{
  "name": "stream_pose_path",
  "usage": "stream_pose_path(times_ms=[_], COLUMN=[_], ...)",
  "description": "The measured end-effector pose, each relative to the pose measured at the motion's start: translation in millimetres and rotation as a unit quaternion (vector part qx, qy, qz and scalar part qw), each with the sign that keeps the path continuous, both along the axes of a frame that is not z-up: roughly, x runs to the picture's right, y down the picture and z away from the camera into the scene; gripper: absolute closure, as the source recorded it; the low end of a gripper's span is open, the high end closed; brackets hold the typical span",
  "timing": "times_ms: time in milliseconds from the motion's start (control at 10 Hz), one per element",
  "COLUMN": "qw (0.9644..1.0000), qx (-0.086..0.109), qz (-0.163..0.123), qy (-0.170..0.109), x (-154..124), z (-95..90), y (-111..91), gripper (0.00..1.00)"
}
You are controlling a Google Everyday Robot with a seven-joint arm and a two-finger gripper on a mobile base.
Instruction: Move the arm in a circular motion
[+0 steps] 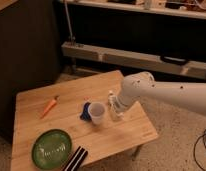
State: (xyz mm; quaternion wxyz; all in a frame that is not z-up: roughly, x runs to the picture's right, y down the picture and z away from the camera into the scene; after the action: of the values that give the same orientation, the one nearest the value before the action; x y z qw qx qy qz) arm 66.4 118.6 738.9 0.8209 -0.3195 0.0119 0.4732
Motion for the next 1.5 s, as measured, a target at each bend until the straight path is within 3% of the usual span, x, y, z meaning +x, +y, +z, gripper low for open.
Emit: stream_pose_path(times_ms=[500,700,900,1100,1300,1400,1500], qw=[1.0,0.9998,0.9994,0.9985,0.9968,0.9948,0.9923], qx=[0.001,0.012,0.022,0.032,0.042,0.05,0.058], qz=[0.002,0.003,-0.003,-0.024,-0.056,-0.082,-0.107], qy=[0.001,0.017,0.027,0.037,0.037,0.033,0.025], x=[1,14,25,30,11,-11,-33], z=[0.7,0.3,1.9,5.4,5.7,9.2,12.8], y=[-2,-23,-65,-138,-192,-220,-236], gripper=[0.97,0.97,0.97,0.97,0.97,0.97,0.97])
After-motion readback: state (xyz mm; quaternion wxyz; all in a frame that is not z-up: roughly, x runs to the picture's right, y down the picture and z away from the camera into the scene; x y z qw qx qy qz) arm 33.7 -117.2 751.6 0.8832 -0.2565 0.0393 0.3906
